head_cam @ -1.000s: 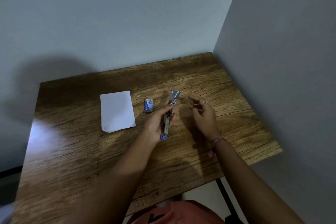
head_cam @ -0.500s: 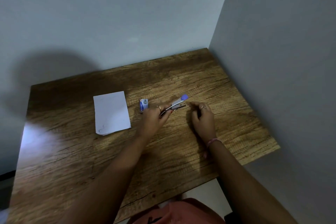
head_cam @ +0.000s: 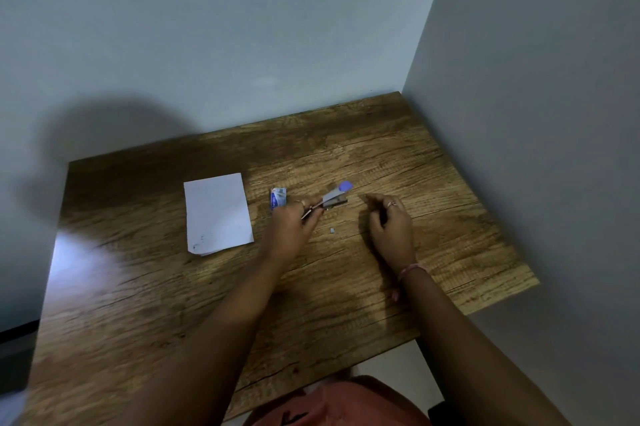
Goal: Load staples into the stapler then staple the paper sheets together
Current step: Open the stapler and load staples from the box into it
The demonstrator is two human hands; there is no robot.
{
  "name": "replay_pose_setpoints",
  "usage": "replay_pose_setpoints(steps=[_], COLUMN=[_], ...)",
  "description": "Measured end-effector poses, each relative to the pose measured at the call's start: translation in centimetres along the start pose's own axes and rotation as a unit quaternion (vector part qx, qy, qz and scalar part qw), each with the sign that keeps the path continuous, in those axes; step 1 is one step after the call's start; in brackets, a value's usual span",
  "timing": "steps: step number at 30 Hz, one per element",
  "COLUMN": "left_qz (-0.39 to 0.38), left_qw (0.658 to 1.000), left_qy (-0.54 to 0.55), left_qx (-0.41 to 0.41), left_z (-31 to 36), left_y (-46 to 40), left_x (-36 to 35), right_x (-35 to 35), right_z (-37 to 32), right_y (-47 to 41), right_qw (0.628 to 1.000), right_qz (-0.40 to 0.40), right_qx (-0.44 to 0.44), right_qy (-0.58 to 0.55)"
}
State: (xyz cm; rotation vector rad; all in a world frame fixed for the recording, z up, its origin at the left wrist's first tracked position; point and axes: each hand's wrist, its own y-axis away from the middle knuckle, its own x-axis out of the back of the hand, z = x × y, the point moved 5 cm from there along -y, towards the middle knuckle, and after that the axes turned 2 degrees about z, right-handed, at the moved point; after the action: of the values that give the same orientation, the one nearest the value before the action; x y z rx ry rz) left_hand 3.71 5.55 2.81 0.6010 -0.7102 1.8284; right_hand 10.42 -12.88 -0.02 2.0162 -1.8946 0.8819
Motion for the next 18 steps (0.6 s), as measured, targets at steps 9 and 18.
replay_pose_setpoints(steps=[9,18], left_qz=[0.023,0.013], left_qw=[0.642,0.553], left_qy=[0.646,0.737], left_qx=[0.412,0.389], left_z=[-1.8,0.7], left_y=[0.5,-0.3], left_x=[-1.3,-2.6], right_x=[-0.5,-2.0], right_z=[-0.5,-7.4], right_y=[-0.2,1.7], right_qw=[0.995,0.959], right_qz=[-0.049,-0.176], right_qx=[-0.073,-0.098], right_qy=[-0.053,-0.198])
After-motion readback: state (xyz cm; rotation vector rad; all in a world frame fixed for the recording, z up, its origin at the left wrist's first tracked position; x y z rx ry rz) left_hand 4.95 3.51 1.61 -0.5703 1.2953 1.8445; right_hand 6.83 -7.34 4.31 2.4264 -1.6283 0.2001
